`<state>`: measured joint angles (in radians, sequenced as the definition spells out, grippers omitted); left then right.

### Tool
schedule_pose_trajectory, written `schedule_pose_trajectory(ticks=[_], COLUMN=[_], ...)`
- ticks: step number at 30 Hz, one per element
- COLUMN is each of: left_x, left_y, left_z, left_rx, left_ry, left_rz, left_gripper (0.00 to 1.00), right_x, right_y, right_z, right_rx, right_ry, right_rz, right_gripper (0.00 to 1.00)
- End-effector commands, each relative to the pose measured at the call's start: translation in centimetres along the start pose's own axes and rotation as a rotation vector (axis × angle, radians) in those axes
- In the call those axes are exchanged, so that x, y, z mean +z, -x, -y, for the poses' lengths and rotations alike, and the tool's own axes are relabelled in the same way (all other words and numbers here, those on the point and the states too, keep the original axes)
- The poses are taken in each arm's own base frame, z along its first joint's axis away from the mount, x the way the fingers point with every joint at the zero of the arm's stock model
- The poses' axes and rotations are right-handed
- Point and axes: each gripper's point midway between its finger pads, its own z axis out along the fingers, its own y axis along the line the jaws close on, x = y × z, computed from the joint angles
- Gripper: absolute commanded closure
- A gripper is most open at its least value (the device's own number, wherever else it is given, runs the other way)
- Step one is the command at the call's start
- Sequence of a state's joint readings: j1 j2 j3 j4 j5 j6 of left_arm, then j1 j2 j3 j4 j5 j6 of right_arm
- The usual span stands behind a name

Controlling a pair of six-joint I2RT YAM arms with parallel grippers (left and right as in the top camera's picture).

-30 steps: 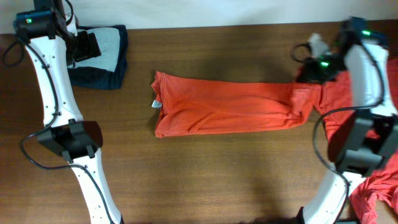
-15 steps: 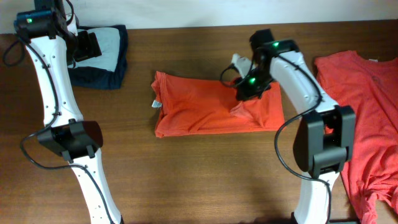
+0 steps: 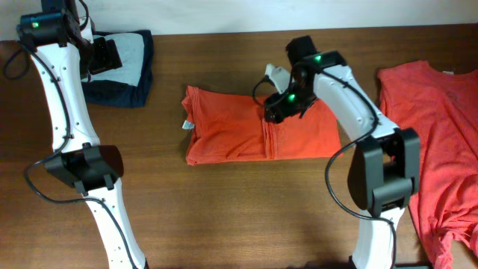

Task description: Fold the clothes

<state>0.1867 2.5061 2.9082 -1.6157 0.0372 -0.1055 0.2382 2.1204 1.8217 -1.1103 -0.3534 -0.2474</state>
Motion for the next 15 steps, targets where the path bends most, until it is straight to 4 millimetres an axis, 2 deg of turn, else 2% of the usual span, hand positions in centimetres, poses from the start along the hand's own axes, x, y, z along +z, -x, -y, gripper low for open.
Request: schedule_pose_trajectory(ticks=[1, 3, 5, 7, 10, 11, 13, 15], left_x=[-0.7, -0.7, -0.7, -0.6, -0.6, -0.6, -0.6, -0.6], left_y=[0.3, 0.3, 0.3, 0.3, 0.3, 0.2, 0.2, 0.2], left_z=[0.0, 0.0, 0.0, 0.0, 0.0, 0.0, 0.0, 0.0], left_rx=[-0.008, -0.008, -0.008, -0.008, -0.008, -0.008, -0.008, -0.008], left_ry=[-0.009, -0.009, -0.010, -0.009, -0.009, -0.009, -0.009, -0.009], left_rz=[0.020, 0.020, 0.020, 0.020, 0.018, 0.016, 0.016, 0.016], left_gripper=[0.16, 0.16, 0.16, 0.15, 0.15, 0.15, 0.15, 0.15], right_x=[-2.5, -2.0, -1.0, 0.2, 2.7, 4.4, 5.4, 5.1], right_y=[-1.3, -2.7, -3.9, -4.7, -6.3, -7.1, -7.0, -6.2], right_z=[1.0, 1.1, 0.8, 0.1, -0.5, -0.4, -0.6, -1.0], right_rx=[0.106, 0.130, 0.142, 0.146, 0.145, 0.141, 0.134, 0.130], right_ry=[0.005, 0.017, 0.035, 0.068, 0.099, 0.109, 0.138, 0.165], right_rz=[-0.012, -0.058, -0.096, -0.119, -0.148, -0.143, -0.113, -0.088], right_gripper=[0.40, 0.50, 0.65, 0.73, 0.74, 0.74, 0.73, 0.68])
